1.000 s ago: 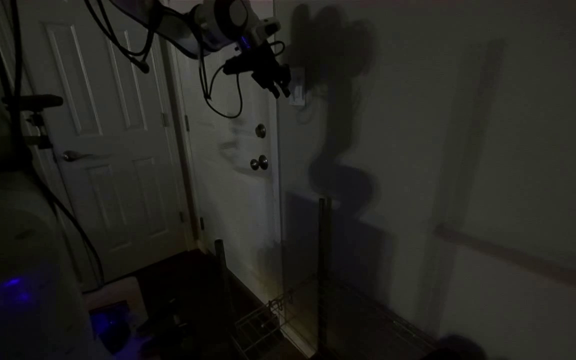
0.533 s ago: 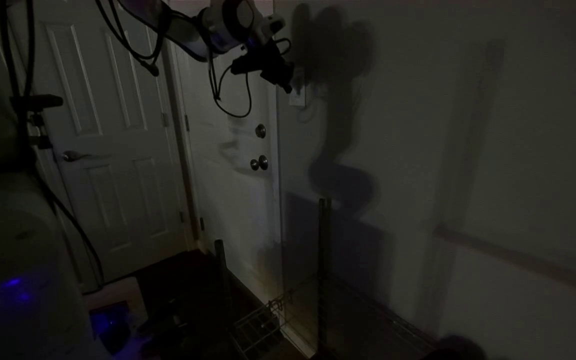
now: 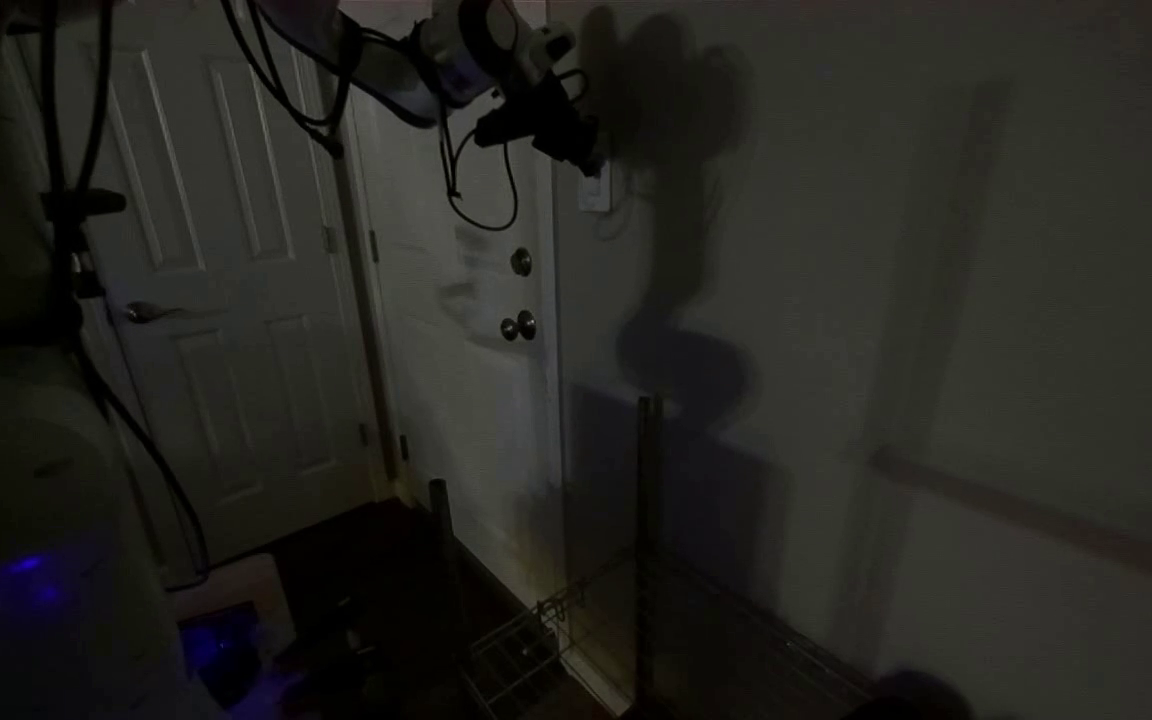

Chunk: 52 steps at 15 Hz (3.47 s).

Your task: Turn on the light

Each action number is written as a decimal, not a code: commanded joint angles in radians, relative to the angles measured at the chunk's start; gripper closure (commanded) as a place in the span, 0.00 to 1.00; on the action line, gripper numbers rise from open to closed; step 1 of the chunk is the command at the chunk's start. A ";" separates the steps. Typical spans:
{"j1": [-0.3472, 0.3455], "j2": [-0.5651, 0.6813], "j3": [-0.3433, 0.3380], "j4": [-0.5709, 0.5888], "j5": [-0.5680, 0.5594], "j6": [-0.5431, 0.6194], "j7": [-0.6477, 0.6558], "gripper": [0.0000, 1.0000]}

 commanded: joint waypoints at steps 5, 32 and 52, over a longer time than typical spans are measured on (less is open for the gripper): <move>0.043 0.057 -0.027 0.080 -0.108 -0.018 0.128 1.00; 0.020 -0.075 0.028 -0.083 0.008 0.043 0.131 1.00; 0.048 0.025 -0.040 0.034 -0.157 0.032 0.294 1.00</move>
